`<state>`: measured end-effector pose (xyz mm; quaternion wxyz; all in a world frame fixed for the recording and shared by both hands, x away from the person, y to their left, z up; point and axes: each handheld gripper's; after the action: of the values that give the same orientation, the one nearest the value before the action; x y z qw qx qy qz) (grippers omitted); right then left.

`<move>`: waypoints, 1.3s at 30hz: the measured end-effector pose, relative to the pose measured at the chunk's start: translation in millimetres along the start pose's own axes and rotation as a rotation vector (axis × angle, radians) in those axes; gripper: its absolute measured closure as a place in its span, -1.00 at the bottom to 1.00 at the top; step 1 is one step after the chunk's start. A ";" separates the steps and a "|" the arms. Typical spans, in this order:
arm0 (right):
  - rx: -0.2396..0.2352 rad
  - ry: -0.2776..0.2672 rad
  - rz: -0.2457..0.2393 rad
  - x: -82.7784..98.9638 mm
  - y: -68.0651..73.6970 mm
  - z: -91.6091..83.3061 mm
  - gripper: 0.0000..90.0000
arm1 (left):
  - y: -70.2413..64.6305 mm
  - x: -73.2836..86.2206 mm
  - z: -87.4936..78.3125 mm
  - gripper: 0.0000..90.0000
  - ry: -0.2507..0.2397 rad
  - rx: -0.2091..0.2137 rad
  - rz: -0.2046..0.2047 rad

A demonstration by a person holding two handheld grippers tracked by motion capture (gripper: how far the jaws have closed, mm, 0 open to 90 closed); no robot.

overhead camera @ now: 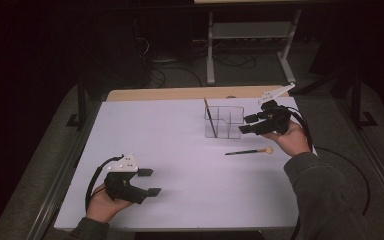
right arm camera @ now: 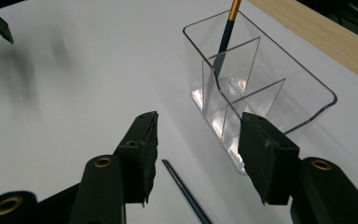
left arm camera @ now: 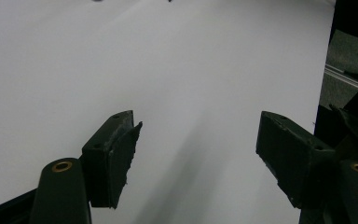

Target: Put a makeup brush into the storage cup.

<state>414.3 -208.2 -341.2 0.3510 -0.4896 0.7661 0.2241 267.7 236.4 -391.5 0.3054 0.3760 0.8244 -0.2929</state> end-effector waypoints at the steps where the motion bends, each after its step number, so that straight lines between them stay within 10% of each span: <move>1: -0.001 0.005 0.004 0.9 0.6 -0.4 0.03 | -0.1 0.0 0.1 -0.38 0.000 -0.001 0.000; 39: 0.007 0.034 0.003 42.1 10.8 -8.8 -0.10 | 0.0 1.0 -1.7 -0.38 -0.002 -0.006 -0.001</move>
<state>390.1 -234.7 -367.3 0.3393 -0.4908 0.7735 0.2138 266.7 238.1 -391.2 0.3073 0.3742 0.8251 -0.2911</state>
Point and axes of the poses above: each handheld gripper's, and its own axes: z roughly forward along the jaws, x roughly out of its underside, y roughly to its left, and after that the axes turned 10 degrees about -z, right-handed
